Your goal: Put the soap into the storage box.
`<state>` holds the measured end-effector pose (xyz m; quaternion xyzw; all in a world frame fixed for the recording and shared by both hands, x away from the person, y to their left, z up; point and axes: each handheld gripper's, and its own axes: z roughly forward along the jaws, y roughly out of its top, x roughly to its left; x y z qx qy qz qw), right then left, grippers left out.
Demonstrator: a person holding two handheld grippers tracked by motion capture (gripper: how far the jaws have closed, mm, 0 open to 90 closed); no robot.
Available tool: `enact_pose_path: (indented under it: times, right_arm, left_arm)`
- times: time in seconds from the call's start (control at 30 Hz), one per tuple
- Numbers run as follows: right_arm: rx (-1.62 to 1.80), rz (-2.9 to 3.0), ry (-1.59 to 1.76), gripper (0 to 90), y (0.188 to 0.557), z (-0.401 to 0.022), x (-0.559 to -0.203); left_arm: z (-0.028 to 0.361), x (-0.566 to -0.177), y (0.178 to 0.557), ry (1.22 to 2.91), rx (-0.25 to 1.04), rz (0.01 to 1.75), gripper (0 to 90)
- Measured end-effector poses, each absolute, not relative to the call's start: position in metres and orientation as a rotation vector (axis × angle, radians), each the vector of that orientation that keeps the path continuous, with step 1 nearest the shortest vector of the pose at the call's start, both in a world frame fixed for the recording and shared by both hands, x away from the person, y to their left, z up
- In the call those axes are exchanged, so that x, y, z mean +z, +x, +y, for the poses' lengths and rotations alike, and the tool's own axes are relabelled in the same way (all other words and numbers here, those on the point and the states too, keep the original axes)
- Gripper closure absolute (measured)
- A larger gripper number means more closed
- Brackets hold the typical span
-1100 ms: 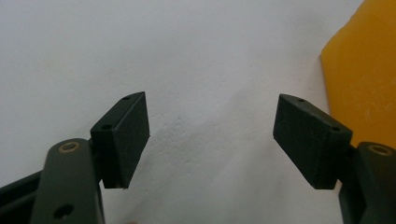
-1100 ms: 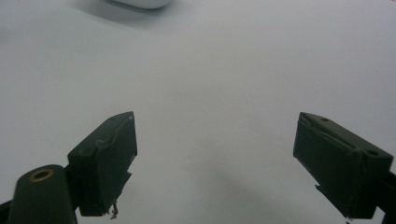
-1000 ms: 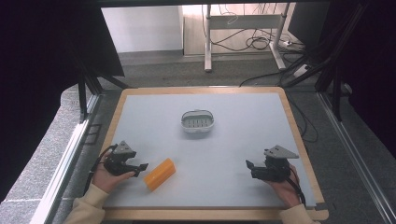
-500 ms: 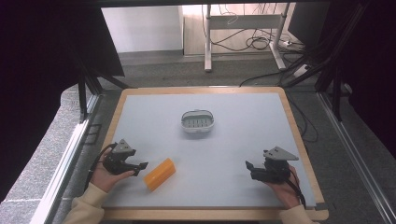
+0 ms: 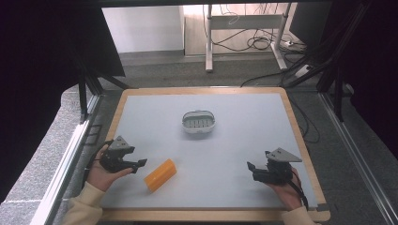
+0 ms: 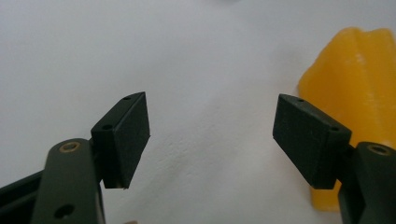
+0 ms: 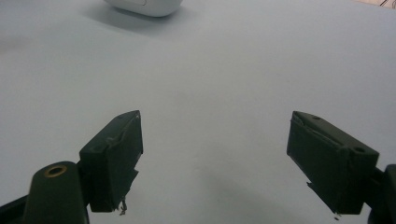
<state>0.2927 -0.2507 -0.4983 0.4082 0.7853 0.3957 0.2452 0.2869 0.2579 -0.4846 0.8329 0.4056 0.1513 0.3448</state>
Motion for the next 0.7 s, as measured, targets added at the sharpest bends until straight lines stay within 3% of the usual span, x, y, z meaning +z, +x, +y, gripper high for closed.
enact_pose_path:
  times: [0.7]
  right_arm:
    - [1.077, 2.162, 1.088, 18.4, 0.290, -0.249, -0.500]
  left_arm:
    - [0.246, -0.462, 0.275, 2.154, 0.336, 1.006, 26.8]
